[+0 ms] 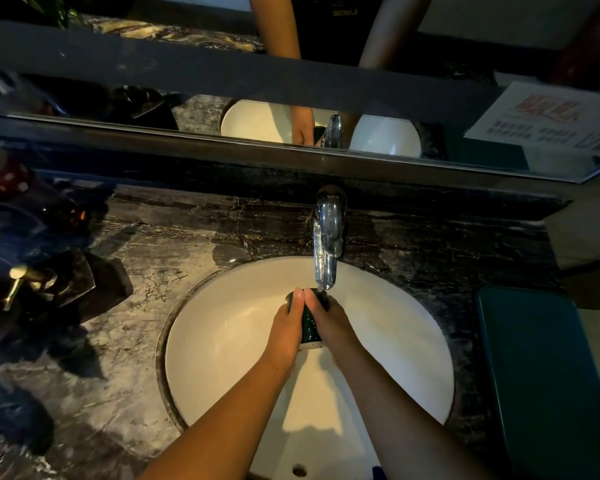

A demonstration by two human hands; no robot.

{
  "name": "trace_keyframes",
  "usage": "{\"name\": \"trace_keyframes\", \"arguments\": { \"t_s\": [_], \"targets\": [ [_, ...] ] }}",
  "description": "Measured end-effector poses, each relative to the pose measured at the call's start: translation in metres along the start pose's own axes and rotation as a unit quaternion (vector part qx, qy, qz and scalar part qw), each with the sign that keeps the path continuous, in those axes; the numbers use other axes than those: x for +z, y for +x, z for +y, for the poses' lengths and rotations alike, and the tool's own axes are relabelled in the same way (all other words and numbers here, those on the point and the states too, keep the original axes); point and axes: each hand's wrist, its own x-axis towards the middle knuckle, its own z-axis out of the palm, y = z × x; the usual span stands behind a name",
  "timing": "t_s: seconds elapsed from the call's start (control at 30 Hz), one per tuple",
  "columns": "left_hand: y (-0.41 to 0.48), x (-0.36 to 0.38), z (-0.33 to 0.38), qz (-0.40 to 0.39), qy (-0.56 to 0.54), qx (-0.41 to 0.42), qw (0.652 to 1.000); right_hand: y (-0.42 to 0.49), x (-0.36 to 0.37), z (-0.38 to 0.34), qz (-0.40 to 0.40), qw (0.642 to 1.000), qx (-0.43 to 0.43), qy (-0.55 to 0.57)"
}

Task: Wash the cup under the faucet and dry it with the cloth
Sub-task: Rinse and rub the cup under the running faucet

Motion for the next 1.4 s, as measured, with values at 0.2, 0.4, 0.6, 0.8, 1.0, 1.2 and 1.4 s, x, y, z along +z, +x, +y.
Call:
{"name": "trace_keyframes", "arguments": {
  "t_s": [0.2, 0.4, 0.6, 0.8, 1.0, 1.2, 1.4],
  "targets": [
    [0.001, 0.0, 0.005, -0.031, -0.039, -0.006, 0.999, 0.001, -0.008, 0.0, 0.007, 0.982, 0.062, 0.176],
    [-0.004, 0.003, 0.002, -0.019, -0.064, -0.031, 0.997, -0.005, -0.004, -0.003, 0.022, 0.98, 0.075, 0.182],
    [0.005, 0.001, -0.001, 0.036, 0.035, 0.008, 0.999, -0.005, -0.002, 0.0, 0.005, 0.997, 0.015, 0.079],
    [0.0, 0.003, 0.005, 0.031, -0.002, -0.029, 0.999, -0.003, 0.004, -0.003, 0.011, 1.0, 0.016, 0.02],
    [-0.002, 0.002, 0.01, 0.021, -0.036, -0.037, 0.998, -0.006, -0.002, -0.006, 0.022, 0.981, 0.071, 0.177],
    [-0.001, 0.001, 0.01, 0.051, 0.032, -0.052, 0.997, -0.008, 0.002, -0.006, 0.018, 0.996, 0.013, 0.082],
    [-0.003, 0.005, 0.013, 0.009, 0.028, -0.065, 0.997, -0.003, 0.0, -0.003, 0.032, 0.998, 0.009, 0.045]
  ]
}}
